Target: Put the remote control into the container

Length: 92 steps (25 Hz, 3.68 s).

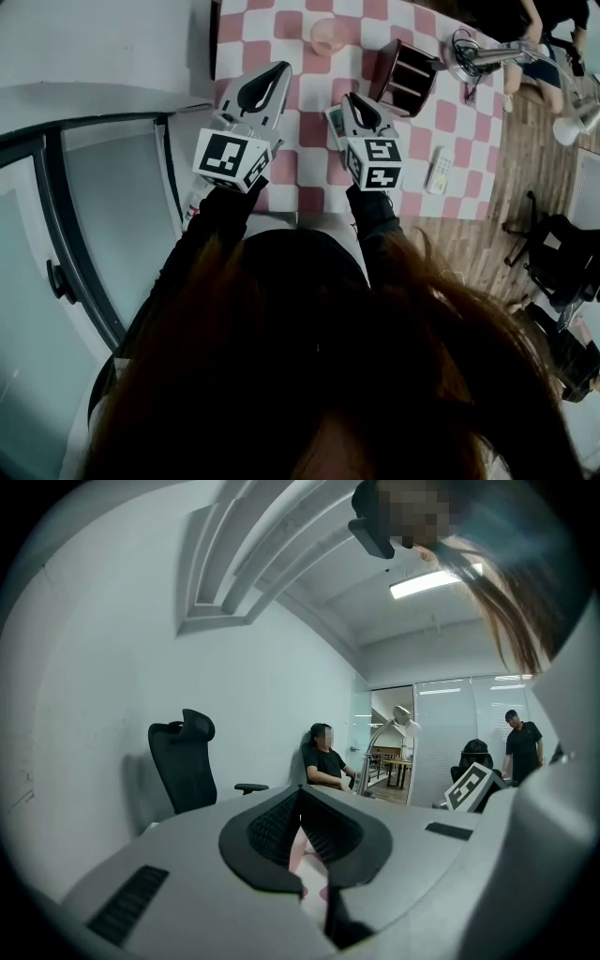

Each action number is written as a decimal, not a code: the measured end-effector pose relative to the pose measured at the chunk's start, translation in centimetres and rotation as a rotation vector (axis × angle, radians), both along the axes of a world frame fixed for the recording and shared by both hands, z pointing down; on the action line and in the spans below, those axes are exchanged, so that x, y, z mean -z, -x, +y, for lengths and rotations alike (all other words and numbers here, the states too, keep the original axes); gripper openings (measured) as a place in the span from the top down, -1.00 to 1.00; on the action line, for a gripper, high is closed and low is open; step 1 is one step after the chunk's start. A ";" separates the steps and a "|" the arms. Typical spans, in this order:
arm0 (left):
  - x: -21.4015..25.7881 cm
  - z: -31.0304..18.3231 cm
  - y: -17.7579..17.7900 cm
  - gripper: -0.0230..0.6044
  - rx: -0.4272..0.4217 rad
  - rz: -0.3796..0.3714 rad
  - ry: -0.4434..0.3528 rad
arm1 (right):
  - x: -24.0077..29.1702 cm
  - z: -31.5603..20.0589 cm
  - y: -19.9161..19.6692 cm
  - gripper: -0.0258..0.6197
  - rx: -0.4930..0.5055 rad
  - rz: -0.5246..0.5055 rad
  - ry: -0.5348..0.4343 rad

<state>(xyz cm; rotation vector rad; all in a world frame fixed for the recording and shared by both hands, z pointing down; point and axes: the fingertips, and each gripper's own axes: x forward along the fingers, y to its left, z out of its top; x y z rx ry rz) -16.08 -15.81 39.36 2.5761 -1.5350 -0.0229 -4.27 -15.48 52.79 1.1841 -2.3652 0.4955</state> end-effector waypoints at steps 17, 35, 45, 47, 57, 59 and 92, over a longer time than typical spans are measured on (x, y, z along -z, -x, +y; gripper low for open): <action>-1.9 -1.1 0.2 0.90 -0.045 0.009 0.034 | -8.3 1.8 1.3 0.14 0.066 0.235 0.268; -0.9 -1.1 0.1 0.90 -0.050 0.024 0.016 | -5.7 1.9 1.1 0.14 0.136 0.190 0.224; 1.1 -0.5 -0.8 0.90 -0.045 0.011 -0.022 | 1.9 2.8 -1.5 0.15 0.107 0.022 -0.010; 1.5 -0.4 -1.2 0.90 -0.047 0.007 -0.030 | 2.5 3.2 -2.1 0.15 0.102 0.008 -0.025; 2.6 -0.1 -3.0 0.90 -0.058 0.005 -0.043 | 6.3 3.5 -5.5 0.15 0.061 -0.018 -0.177; 2.7 -0.2 -3.4 0.90 -0.060 0.007 -0.045 | 7.6 3.0 -6.3 0.15 0.038 -0.039 -0.212; 2.1 -1.0 -4.6 0.90 -0.036 -0.022 -0.013 | 12.0 -7.7 -13.8 0.15 -0.318 -0.155 -0.470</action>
